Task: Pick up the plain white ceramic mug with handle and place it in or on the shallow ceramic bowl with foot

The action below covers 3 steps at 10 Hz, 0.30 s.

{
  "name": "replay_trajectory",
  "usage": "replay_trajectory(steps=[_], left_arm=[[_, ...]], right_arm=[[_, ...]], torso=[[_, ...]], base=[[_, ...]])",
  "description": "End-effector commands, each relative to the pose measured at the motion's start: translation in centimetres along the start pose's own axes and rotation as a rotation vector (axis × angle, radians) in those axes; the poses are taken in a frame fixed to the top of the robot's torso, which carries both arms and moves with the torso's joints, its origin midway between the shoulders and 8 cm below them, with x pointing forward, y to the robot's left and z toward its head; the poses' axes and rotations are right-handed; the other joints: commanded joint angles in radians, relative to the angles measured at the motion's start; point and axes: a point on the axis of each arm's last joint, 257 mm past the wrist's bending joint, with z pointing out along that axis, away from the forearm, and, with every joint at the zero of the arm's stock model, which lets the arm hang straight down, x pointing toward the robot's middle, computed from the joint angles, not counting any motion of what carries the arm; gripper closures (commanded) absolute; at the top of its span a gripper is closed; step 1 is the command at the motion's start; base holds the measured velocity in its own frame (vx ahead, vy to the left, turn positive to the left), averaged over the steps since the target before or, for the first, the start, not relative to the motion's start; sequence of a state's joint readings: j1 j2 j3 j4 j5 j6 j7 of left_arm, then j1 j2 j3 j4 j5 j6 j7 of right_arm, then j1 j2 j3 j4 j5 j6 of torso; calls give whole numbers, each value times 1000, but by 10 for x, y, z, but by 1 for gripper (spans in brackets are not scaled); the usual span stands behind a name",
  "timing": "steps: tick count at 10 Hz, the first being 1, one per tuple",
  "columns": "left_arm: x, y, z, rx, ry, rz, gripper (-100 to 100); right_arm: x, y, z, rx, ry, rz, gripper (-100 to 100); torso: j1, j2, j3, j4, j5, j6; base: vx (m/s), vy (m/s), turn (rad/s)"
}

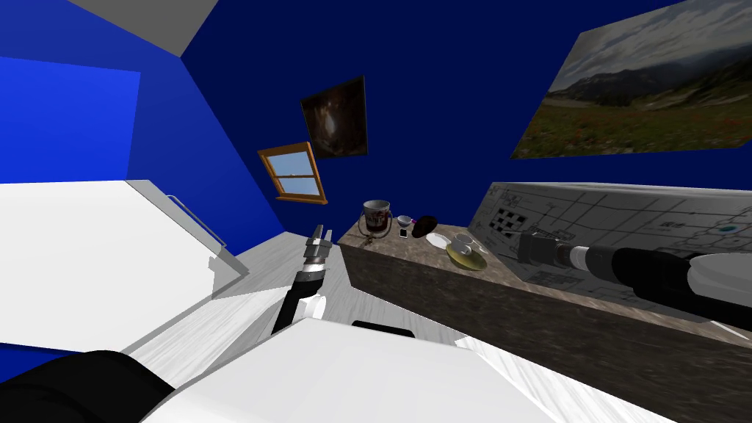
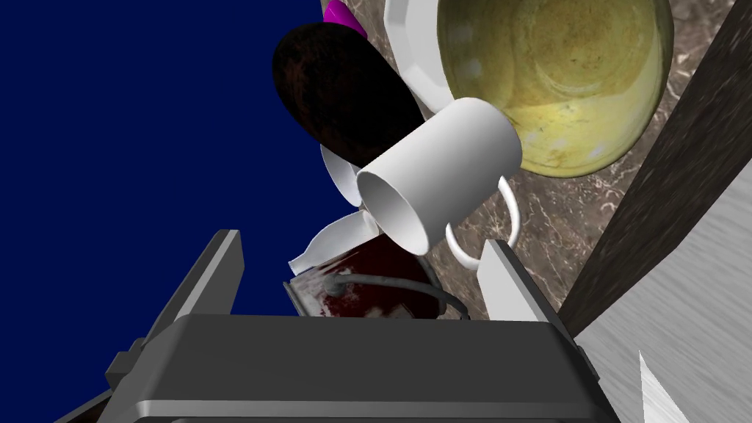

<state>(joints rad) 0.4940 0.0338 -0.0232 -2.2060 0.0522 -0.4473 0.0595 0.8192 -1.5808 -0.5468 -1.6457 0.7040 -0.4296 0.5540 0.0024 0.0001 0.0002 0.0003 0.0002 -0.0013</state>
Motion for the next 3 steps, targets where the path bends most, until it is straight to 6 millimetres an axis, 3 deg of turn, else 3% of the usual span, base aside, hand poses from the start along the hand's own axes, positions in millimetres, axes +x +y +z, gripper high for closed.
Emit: replay_trajectory(steps=[1,3], left_arm=[[0,0,0,0,0,0,0],[0,0,0,0,0,0,0]], right_arm=[[0,0,0,0,0,0,0],[0,0,0,0,0,0,0]], torso=[[0,0,0,0,0,0],[0,0,0,0,0,0]], base=[[0,0,0],[0,0,0]])
